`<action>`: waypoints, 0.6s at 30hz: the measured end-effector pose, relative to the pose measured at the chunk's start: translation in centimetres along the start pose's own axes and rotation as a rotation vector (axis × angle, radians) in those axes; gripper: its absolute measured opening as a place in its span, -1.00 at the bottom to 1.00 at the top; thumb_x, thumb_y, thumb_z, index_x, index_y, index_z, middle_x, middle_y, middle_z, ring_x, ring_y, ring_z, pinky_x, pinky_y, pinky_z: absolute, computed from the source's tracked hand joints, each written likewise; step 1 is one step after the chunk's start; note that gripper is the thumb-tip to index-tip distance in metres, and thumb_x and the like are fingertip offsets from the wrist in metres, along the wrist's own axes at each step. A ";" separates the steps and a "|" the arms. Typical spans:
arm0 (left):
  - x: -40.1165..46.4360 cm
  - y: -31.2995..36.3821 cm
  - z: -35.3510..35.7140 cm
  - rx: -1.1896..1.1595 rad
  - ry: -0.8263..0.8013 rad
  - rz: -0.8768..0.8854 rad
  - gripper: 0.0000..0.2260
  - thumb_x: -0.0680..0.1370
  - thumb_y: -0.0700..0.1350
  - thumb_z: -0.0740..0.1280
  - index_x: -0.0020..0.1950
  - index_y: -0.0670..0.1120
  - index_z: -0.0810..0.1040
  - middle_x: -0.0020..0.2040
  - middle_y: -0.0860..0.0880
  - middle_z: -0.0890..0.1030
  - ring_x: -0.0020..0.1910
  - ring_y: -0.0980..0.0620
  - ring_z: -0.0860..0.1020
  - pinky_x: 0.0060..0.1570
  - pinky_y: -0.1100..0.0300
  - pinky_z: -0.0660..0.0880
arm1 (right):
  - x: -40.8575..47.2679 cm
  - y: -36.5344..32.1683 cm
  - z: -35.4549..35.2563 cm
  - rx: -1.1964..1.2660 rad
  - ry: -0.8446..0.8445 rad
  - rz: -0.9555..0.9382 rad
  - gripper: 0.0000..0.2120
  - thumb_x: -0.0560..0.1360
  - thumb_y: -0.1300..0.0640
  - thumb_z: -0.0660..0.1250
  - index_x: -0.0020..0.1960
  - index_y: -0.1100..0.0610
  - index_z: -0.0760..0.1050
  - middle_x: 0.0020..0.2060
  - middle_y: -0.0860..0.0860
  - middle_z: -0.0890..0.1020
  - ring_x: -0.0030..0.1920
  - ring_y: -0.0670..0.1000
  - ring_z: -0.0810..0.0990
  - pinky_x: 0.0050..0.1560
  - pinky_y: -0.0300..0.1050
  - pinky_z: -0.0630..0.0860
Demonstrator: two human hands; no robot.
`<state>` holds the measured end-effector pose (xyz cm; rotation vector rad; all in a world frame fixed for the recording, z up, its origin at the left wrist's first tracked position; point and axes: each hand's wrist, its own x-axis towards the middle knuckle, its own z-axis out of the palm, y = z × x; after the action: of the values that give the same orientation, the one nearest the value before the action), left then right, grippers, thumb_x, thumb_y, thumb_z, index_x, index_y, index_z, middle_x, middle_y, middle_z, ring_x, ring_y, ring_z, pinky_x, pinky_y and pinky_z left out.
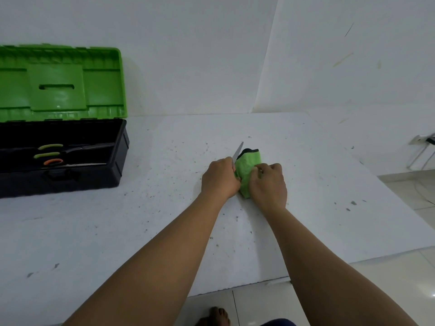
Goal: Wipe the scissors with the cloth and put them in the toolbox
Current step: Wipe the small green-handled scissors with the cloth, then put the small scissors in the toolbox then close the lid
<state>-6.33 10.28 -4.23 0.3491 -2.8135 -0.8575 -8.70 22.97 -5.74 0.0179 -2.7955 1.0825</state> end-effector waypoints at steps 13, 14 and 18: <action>-2.7 0.2 -4.5 -0.283 -0.055 -0.184 -0.80 0.64 -0.08 0.19 0.11 -0.19 0.48 0.15 -0.18 0.56 -0.02 -0.09 0.49 -0.16 0.10 0.40 | -2.3 -2.9 -2.7 -0.130 -0.023 -0.059 -0.52 0.66 -0.11 0.23 0.48 0.13 0.38 0.36 0.10 0.41 0.39 0.12 0.39 0.04 -0.02 0.35; -3.0 0.4 -5.1 -0.339 -0.070 -0.213 -0.77 0.67 -0.06 0.15 0.12 -0.19 0.48 0.17 -0.18 0.56 -0.01 -0.10 0.48 -0.15 0.09 0.38 | -2.6 -3.2 -2.9 -0.125 -0.021 -0.067 -0.53 0.66 -0.10 0.23 0.47 0.13 0.39 0.36 0.09 0.41 0.38 0.12 0.39 0.04 -0.02 0.36; -4.3 0.4 -6.7 -0.397 -0.094 -0.234 -0.66 0.70 -0.10 0.08 0.26 -0.24 0.56 0.28 -0.20 0.58 0.14 -0.16 0.52 0.00 0.08 0.42 | -4.1 -4.6 -3.7 -0.101 -0.044 -0.101 -0.57 0.64 -0.05 0.27 0.44 0.12 0.42 0.32 0.08 0.41 0.34 0.13 0.44 0.05 -0.01 0.41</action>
<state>-0.71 8.27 1.07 0.5939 -2.6282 -1.4840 -3.92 21.84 -0.52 0.1719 -2.8494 0.9287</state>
